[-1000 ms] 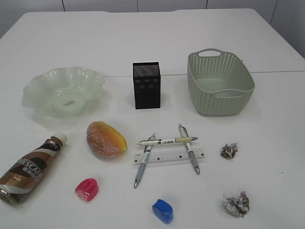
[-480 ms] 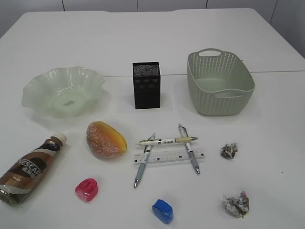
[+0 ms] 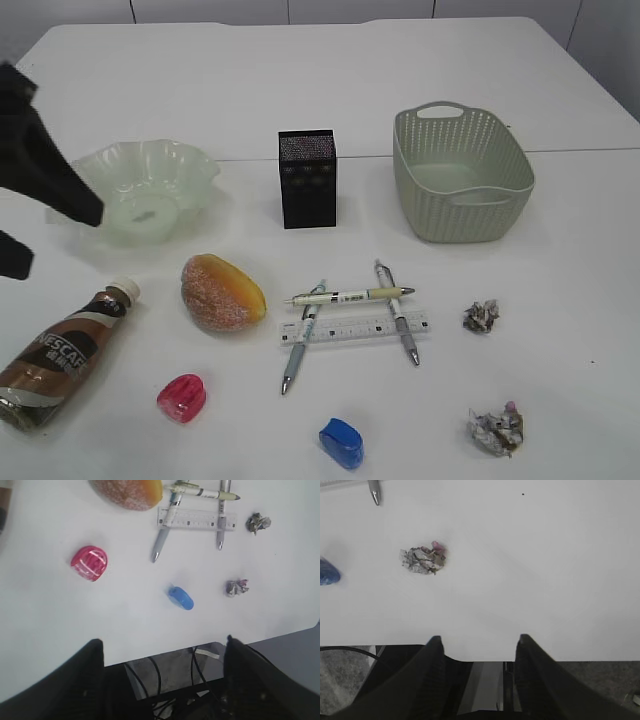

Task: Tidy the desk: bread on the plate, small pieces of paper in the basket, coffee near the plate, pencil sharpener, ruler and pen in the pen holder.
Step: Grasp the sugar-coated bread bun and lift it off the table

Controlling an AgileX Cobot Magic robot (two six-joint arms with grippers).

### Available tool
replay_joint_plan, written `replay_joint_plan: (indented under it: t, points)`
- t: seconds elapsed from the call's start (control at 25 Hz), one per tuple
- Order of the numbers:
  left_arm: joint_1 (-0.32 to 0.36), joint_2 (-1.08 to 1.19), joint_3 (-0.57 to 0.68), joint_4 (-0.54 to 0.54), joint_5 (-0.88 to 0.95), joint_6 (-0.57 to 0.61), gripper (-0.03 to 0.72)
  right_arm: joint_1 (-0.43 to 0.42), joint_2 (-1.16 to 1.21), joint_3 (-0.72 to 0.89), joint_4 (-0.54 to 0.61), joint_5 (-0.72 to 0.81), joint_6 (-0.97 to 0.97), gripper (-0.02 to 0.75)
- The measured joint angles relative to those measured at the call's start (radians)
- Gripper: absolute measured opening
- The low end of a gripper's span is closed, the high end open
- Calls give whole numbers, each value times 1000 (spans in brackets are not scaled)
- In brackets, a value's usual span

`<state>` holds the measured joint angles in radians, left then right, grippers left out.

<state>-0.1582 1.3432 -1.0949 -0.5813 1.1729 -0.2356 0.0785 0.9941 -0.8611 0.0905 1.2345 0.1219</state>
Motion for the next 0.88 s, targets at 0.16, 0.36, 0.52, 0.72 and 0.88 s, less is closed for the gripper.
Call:
replay_joint_plan:
  t: [0.16,0.36,0.52,0.72,0.88]
  points:
    - [-93,78,-39,-4,-70,1,550,0,0,0,0,0,0,345]
    - [-145,219,-162,-5,-83,1,616,0,0,0,0,0,0,345]
    - [-150,322,-257,38,-63,-43,632,0,0,0,0,0,0,345]
    - [-150,413,-347,139,-9,-107,634,0,0,0,0,0,-2,345]
    - [-150,466,-361,154,6,-137,634,0,0,0,13,0,-6,345]
